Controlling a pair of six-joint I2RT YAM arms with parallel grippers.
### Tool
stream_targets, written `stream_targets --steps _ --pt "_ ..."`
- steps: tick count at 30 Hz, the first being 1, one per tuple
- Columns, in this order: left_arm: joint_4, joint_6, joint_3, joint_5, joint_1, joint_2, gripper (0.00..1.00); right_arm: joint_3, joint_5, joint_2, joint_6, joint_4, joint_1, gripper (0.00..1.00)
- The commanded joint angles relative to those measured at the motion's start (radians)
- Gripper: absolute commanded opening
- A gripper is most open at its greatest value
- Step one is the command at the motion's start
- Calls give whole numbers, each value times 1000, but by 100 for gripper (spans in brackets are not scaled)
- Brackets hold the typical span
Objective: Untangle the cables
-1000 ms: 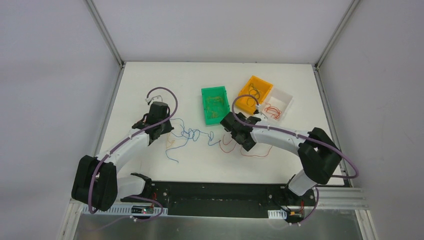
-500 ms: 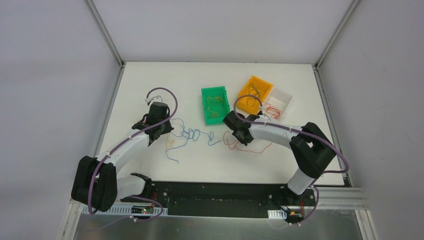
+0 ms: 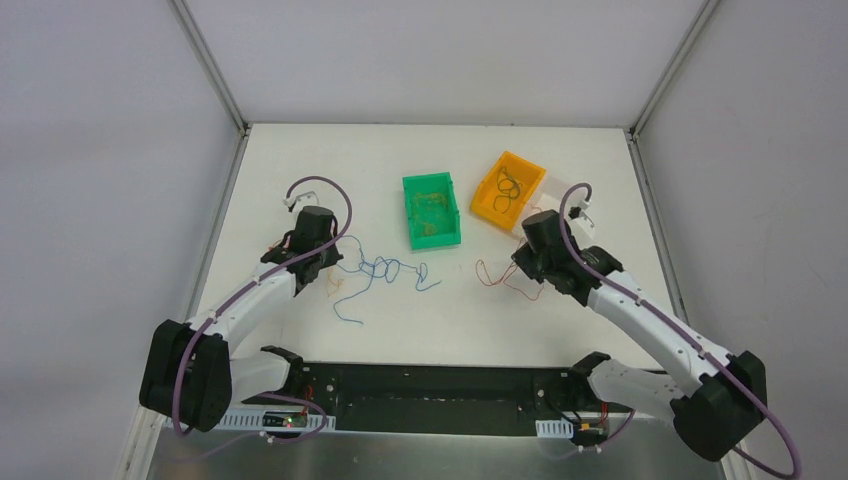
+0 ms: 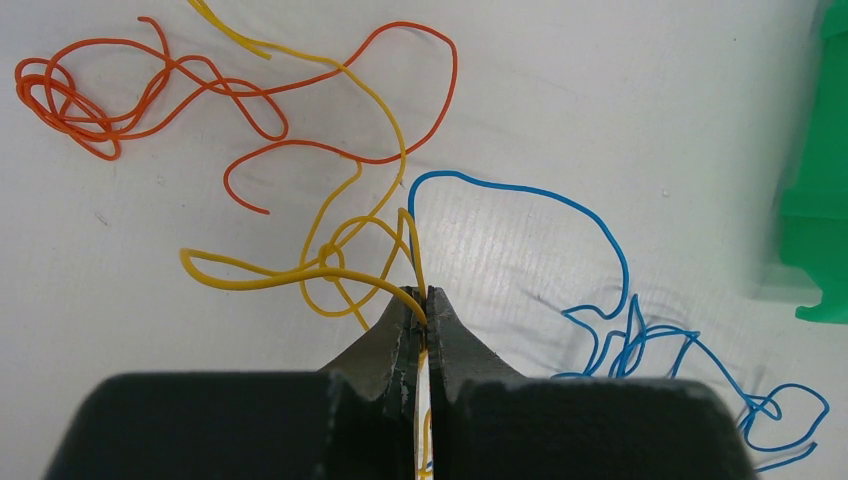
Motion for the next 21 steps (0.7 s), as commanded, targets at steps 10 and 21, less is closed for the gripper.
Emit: stream_targets --steps 10,21 --pt "7 -4 -8 -22 5 -24 0 209 -518 -42 -203 -9 -252 0" --pt "13 -4 -8 -19 5 -21 0 321 -806 164 -194 92 -561 0"
